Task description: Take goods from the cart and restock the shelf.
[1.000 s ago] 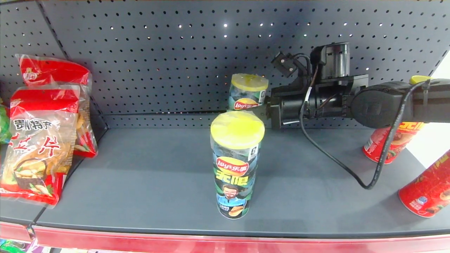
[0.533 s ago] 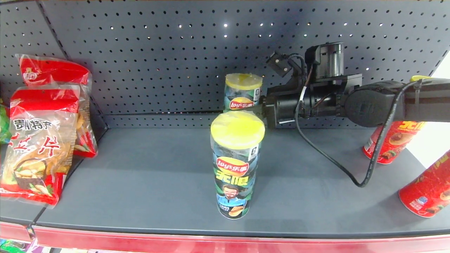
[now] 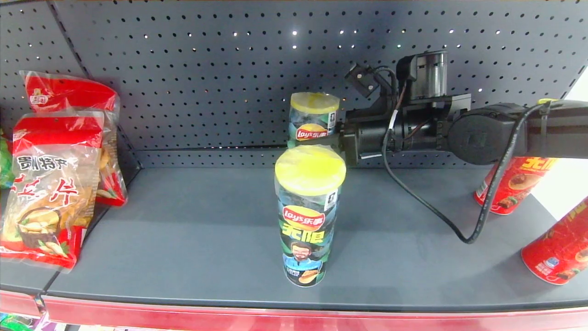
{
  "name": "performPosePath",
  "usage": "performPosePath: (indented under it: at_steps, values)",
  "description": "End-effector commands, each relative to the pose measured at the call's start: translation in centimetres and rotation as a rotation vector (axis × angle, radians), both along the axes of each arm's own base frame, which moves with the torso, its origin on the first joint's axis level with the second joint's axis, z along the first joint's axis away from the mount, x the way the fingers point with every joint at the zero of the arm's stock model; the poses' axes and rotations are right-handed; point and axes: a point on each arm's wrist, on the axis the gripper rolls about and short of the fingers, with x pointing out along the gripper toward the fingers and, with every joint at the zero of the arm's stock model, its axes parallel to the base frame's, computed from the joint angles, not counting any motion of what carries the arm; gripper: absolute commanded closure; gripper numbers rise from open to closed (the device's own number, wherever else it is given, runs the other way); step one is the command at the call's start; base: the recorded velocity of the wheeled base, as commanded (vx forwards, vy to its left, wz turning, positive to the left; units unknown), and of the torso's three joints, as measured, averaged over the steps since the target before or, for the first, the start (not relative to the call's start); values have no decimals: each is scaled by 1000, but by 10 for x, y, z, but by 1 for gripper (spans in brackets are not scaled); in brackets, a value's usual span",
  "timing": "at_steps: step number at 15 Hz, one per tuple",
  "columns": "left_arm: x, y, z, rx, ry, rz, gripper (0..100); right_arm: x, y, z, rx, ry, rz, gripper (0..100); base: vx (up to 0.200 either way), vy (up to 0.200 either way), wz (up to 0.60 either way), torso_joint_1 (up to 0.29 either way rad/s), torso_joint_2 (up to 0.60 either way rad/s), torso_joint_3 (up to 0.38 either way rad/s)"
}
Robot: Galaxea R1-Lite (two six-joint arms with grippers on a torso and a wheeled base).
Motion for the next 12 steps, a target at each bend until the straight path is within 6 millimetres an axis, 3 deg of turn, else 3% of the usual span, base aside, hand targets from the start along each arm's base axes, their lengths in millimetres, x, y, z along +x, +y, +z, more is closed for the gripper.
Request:
performPosePath:
  at_steps: [1,7,8,12]
  values:
    - [0,0,0,0,2,-1,0,-2,0,0,-2,-6,5,100,0,0,0,0,0,0]
    - [0,0,0,0,2,-1,0,-2,-1,-5,-6,-2,12,100,0,0,0,0,0,0]
    - [0,0,0,0,2,-1,0,-3,-2,-8,-11,7,12,0,0,0,0,0,0,0]
    - [0,0,0,0,2,-1,0,-5,-4,-6,-11,-3,13,0,0,0,0,0,0,0]
